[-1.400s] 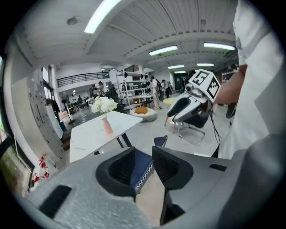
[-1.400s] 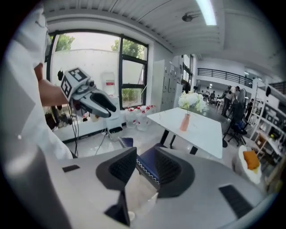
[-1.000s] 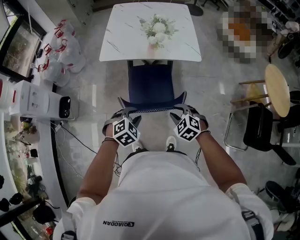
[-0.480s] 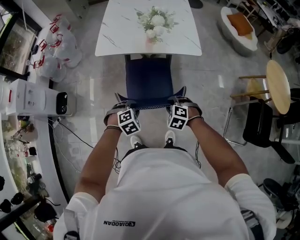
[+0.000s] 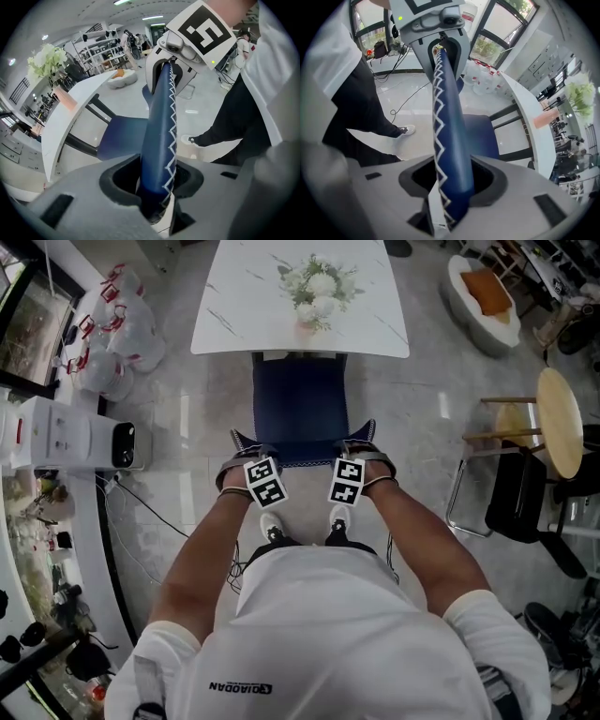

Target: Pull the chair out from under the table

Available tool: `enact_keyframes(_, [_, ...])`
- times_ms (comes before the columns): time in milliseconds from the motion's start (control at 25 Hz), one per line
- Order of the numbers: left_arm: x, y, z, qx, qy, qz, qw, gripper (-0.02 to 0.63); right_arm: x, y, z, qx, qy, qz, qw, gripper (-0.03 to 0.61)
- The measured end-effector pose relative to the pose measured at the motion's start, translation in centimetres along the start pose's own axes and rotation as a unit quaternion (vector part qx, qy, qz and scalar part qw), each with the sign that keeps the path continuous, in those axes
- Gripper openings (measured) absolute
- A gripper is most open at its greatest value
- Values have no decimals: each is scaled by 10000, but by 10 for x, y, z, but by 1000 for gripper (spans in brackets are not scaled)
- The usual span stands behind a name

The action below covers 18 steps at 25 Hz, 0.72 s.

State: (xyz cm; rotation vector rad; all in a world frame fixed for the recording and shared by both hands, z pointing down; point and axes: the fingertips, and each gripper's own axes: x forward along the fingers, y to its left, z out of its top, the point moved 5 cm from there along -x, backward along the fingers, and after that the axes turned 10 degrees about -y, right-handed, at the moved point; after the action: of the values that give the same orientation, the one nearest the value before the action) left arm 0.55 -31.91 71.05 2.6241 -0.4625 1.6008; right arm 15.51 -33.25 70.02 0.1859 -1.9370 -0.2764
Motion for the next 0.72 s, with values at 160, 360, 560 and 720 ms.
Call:
enact_keyframes(160, [8, 2, -4, 56, 106, -47, 9999, 149, 3, -1, -1, -61, -23, -90, 9999, 166])
enact_keyframes(360, [12, 2, -4, 87, 72, -54, 9999, 131, 3, -2, -2, -40, -37, -135, 9999, 160])
enact_keyframes(560, [11, 2, -5, 134, 74, 16, 9999, 117, 3, -2, 0, 98, -12, -52, 9999, 137])
enact_keyframes(720, [12, -7, -8, 110, 71, -18, 9999, 110, 3, 7, 0, 143, 17, 3, 9999, 125])
